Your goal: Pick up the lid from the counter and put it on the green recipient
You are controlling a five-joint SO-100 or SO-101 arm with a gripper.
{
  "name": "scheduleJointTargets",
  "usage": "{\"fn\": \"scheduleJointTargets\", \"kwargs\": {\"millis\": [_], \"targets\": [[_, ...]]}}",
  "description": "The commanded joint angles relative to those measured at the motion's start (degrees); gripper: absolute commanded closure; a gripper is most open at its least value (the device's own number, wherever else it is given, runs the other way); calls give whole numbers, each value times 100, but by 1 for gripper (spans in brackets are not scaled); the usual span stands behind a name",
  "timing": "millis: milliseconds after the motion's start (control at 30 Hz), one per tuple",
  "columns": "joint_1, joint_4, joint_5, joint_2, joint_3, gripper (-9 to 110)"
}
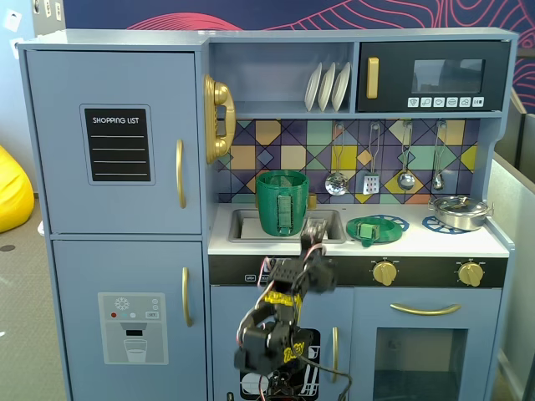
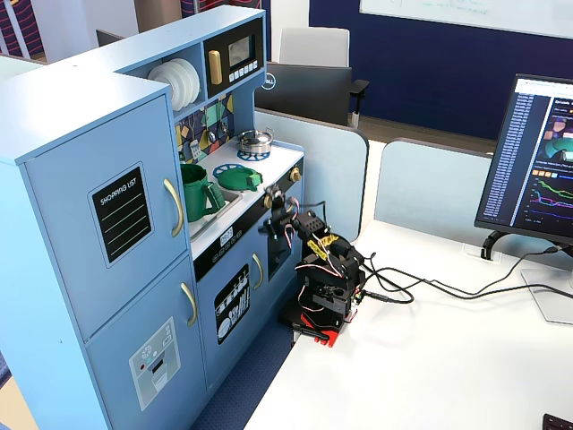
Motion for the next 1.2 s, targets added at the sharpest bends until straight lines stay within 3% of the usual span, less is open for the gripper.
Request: {"fn": "scheduleJointTargets", "kwargs": {"millis": [0,167,300,500,767,1167], "targets": [[598,-809,-185,-756,-1266,92],[1151,-2153,-114,-1046,-1301,73],[1301,-2918,-18,-1450,-1292,66],[1380,-3542,167,-2355,-1687,65],[1318,-3586,299,-3753,-3059,66],[1037,-3577,237,-4729,-3814,69]]}}
